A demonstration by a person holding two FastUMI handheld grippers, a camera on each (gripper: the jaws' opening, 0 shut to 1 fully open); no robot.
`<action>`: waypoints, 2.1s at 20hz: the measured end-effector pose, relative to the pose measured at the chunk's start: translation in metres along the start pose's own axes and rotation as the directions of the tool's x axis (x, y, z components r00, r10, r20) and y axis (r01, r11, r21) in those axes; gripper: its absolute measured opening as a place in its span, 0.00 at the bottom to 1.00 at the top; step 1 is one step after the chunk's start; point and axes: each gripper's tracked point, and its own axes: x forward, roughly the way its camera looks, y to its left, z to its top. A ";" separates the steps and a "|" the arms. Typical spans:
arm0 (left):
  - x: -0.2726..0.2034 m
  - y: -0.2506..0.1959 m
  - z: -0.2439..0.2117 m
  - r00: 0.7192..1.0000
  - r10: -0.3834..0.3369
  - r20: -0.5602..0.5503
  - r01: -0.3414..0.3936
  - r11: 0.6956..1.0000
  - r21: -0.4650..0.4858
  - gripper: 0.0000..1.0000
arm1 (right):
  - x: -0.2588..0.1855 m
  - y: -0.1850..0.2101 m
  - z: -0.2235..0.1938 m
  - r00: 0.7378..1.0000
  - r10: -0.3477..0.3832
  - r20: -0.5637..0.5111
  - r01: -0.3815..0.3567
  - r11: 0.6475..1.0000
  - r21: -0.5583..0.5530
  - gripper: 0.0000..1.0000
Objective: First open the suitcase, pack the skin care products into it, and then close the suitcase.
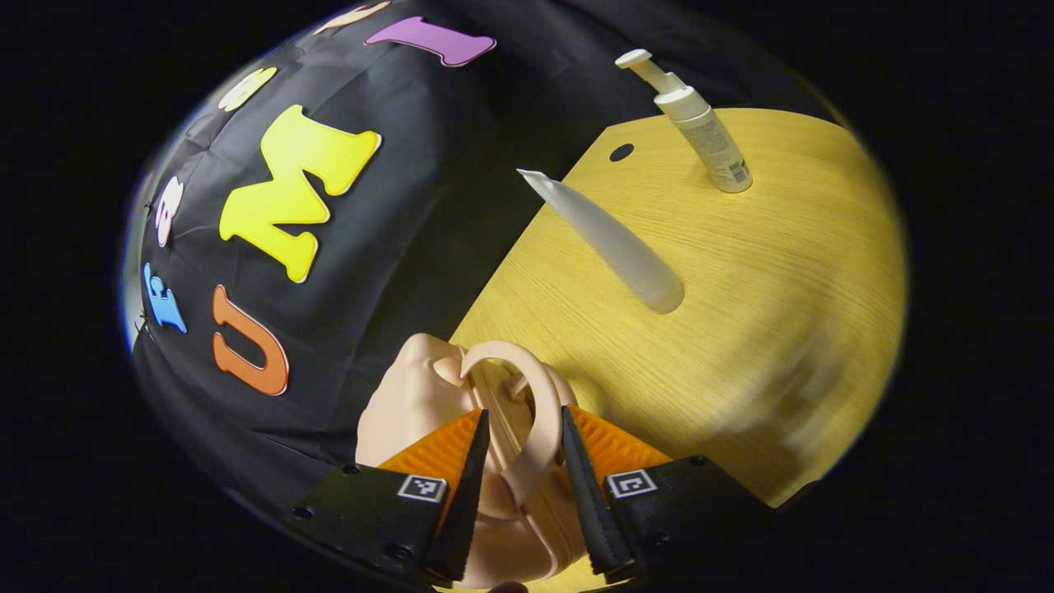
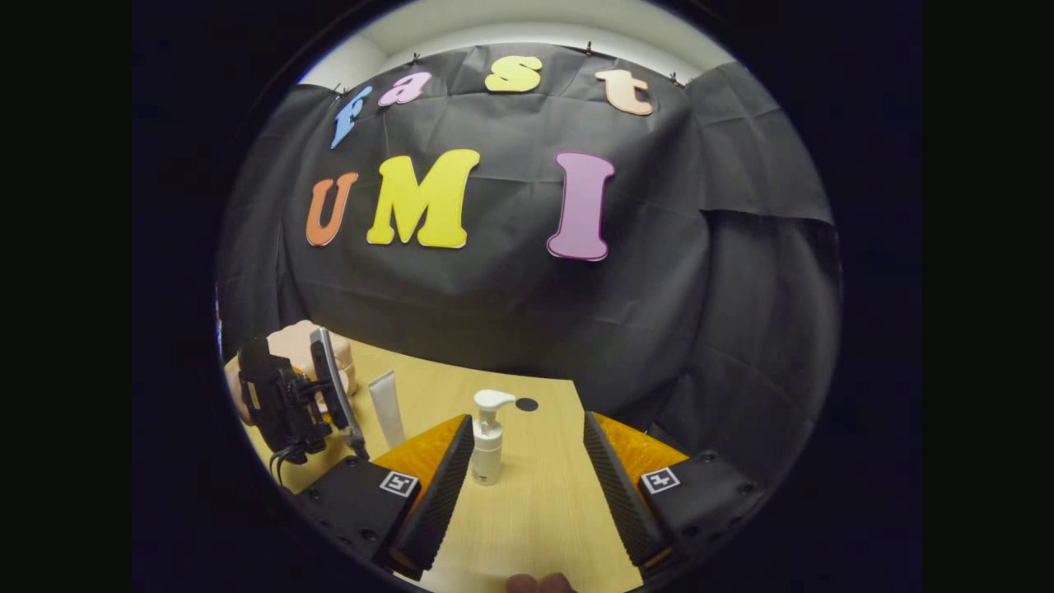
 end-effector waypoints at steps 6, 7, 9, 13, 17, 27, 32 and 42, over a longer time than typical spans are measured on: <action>0.004 -0.006 0.002 0.998 -0.047 -0.031 0.045 0.998 -0.053 0.26 | -0.001 -0.008 0.001 1.000 -0.021 0.001 0.021 1.000 0.012 0.77; 0.002 -0.002 0.004 0.999 -0.046 -0.024 0.044 0.997 -0.069 0.23 | -0.003 -0.008 0.002 1.000 -0.023 0.000 0.023 1.000 0.018 0.77; -0.007 0.009 0.013 0.999 -0.036 -0.002 0.036 0.993 -0.110 0.18 | -0.004 -0.007 0.004 1.000 -0.030 0.003 0.030 0.999 0.028 0.79; -0.029 0.052 0.021 0.999 0.011 0.040 -0.002 0.973 -0.231 0.09 | -0.008 0.005 0.014 0.999 -0.036 0.020 0.035 0.999 0.038 0.79; -0.060 0.106 0.028 0.991 0.081 0.106 -0.039 0.935 -0.352 0.04 | -0.014 0.024 0.032 0.998 -0.029 0.052 0.027 0.999 0.030 0.79; -0.100 0.323 -0.094 0.940 0.334 0.068 -0.169 0.630 -0.758 0.03 | -0.016 0.061 0.084 0.991 -0.056 0.118 0.056 0.998 0.006 0.79; -0.077 0.371 -0.206 0.913 0.405 -0.047 -0.295 0.577 -0.762 0.03 | -0.019 0.092 0.098 0.992 -0.046 0.120 0.051 0.998 -0.044 0.77; 0.049 0.333 -0.398 0.966 0.218 -0.138 -0.220 0.411 -0.885 0.03 | -0.011 0.132 0.091 0.997 -0.077 0.019 0.078 0.994 -0.082 0.80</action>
